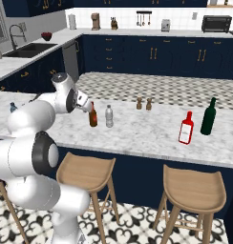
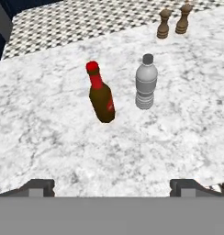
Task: Move the plastic bottles in the middle to the plastics group, and the glass bottles in the middle to the glass group.
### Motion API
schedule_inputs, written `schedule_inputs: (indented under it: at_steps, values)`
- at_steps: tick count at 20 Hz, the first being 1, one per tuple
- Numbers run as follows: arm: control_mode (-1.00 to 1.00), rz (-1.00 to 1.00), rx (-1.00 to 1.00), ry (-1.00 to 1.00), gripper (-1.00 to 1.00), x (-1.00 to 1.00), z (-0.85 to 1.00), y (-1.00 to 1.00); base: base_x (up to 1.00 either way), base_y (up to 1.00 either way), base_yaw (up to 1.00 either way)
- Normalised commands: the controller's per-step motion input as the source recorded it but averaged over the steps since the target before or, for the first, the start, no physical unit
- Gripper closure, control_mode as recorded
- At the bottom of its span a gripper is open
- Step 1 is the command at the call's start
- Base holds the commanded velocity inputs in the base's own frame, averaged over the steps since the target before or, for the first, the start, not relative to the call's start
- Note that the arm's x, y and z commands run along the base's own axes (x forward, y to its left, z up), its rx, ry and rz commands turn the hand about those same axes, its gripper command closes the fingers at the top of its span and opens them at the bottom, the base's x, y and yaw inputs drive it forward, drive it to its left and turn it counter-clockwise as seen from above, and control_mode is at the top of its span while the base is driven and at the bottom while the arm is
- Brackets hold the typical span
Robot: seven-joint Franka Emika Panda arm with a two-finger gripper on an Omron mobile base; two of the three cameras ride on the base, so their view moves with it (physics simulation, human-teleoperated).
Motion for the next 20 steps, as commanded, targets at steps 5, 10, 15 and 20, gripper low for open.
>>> schedule_inputs:
  at_steps: [5,10,15,20]
  values:
    - [-1.00,0.15,-0.12,0.09,-1.00,0.00,-0.01,-0.02,0.00,0.00,0.00]
    - [-1.00,0.02,0.01,0.00,-1.00,0.00,0.10,-0.01,0.00,0.00,0.00]
    - [-1.00,0.00,0.11,0.02,-1.00,0.02,-0.16,-0.08,0.00,0.00,0.00]
    - [-1.00,0.00,0.07,0.00,-1.00,0.18,-0.39,-0.20,0.00,0.00,0.00]
